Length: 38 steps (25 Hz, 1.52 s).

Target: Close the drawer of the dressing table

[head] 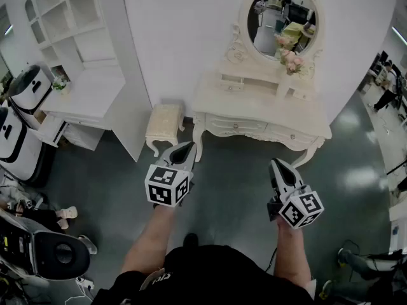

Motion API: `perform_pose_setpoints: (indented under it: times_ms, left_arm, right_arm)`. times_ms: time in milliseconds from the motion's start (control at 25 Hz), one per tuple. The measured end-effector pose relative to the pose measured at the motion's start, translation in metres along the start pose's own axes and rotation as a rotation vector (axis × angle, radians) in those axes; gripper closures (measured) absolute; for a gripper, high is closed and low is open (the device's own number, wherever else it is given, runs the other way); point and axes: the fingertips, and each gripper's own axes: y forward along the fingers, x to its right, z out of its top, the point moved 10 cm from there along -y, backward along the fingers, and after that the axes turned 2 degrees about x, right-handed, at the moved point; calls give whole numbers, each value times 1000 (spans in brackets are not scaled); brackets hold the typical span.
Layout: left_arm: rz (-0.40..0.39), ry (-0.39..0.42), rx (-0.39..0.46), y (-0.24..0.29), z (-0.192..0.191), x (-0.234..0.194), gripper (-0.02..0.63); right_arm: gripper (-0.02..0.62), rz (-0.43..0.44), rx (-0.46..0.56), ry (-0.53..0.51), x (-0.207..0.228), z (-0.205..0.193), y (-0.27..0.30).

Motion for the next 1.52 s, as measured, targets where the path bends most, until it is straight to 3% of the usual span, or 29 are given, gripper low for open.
perform_pose_setpoints:
  times_ms: [360,520,840,1200,1520]
  left_arm:
    - [-30,0,13,6,-4,-16,597]
    - [3,45,19,1,-4,-26,597]
    - [-47,83,27,-14,-6,-65,597]
    - [-63,39,18,-23,-13,-99,597]
    - [-61,5,-7,-4,-21,-108,597]
  right_arm:
    - [603,-24,-33,-4,-11,-8,13]
    - [603,-25,-43,-49,-24,-7,21]
    - [601,-31,-30,-54,-65,-9,54]
    - [595,-31,-69,1,-93,-22,71]
    - [572,-20,-93,30,-75,-32,90]
